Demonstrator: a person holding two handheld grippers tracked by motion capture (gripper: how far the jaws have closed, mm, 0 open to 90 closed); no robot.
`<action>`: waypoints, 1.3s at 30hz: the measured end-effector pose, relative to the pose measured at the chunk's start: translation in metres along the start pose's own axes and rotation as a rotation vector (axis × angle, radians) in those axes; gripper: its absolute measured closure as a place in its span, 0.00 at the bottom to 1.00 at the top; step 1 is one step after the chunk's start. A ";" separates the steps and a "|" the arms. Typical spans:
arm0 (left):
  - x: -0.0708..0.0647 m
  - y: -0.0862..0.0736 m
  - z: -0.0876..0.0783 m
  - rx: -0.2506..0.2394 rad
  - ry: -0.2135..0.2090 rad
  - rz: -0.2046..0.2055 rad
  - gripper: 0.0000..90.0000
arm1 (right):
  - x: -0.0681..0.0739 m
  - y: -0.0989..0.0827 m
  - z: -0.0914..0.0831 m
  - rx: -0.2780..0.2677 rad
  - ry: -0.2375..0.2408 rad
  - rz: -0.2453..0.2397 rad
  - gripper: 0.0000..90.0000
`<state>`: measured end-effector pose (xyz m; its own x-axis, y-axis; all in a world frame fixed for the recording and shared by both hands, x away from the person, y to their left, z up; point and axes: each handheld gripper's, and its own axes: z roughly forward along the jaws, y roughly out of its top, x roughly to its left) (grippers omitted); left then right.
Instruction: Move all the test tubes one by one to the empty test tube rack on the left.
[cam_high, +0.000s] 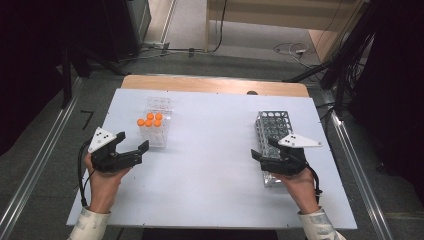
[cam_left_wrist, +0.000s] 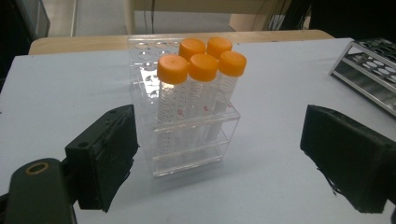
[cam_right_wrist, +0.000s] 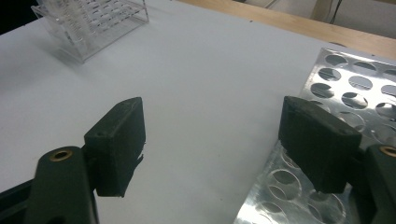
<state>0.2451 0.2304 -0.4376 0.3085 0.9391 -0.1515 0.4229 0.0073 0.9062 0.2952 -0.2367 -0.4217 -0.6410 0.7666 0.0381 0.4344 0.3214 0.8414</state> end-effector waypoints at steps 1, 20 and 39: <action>-0.001 -0.001 0.000 -0.001 0.000 0.004 0.12 | -0.002 -0.001 -0.003 -0.003 0.000 0.001 0.23; -0.004 -0.013 -0.012 0.002 0.021 0.014 0.10 | -0.025 -0.017 -0.031 -0.018 -0.051 0.035 0.20; 0.000 -0.025 -0.021 0.005 0.053 0.015 0.10 | -0.048 -0.037 -0.056 -0.021 -0.118 0.079 0.20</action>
<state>0.2168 0.2370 -0.4522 0.2691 0.9560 -0.1169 0.4227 -0.0081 0.9062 0.2747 -0.3170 -0.4241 -0.5262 0.8493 0.0421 0.4665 0.2469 0.8493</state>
